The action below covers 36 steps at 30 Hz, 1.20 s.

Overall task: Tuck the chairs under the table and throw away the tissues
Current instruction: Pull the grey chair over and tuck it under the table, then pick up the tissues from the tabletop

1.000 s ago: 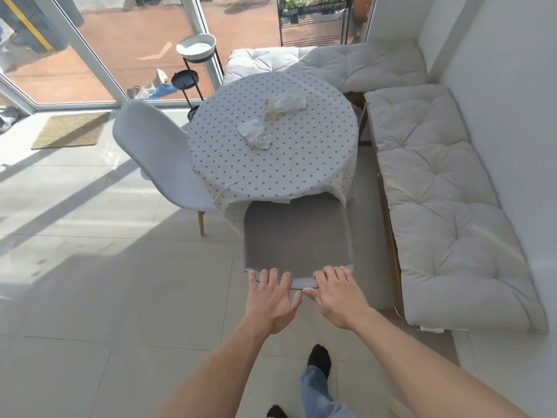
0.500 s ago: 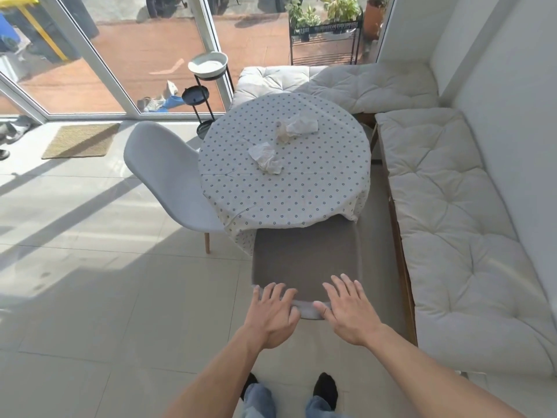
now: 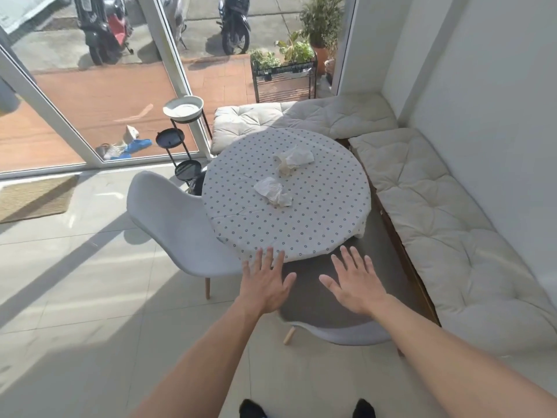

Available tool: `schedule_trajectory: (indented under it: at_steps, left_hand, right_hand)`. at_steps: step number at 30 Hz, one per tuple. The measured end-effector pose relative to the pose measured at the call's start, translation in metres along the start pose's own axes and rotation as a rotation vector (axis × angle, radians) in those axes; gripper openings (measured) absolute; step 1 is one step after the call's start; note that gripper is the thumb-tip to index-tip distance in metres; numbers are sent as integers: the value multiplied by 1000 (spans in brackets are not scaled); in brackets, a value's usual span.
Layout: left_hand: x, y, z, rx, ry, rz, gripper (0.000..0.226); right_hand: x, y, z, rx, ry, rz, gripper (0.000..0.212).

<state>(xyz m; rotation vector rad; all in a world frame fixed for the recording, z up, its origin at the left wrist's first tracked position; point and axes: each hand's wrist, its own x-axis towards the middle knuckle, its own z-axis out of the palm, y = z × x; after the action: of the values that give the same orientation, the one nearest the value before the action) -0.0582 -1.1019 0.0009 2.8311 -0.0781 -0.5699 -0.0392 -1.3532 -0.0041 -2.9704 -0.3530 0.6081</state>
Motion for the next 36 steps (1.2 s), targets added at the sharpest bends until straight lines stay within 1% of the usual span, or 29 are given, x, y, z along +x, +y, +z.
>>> schedule_trajectory:
  at_steps: [5,10,13,18,24,29,32,36]
  left_hand:
    - [7,-64,-59,28,35,26,79]
    - [16,-116,-109,41,90,14,81]
    - [29,-141,-133,47,117,-1,81]
    - [72,-174,-156,96,115,8,82]
    - [174,-188,-175,153,81,65,81]
    - [267,-178,-193,184,42,113,78]
    - [316,-170,-204,176,15,150,77]
    - [362,-157,-206,174,-31,211,77]
  right_hand:
    - [28,-56,-30,29,53,26,86]
    - [66,-94,-61,33,73,33,86]
    - [98,-111,-78,79,94,61,86]
    - [164,-136,-89,184,139,96,80]
    - [262,-145,-80,225,105,118,74]
    - [329,-139,-64,241,13,138,69]
    - [363,-135,-52,213,-38,151,67]
    - [387,-134,-32,249,-82,146,60]
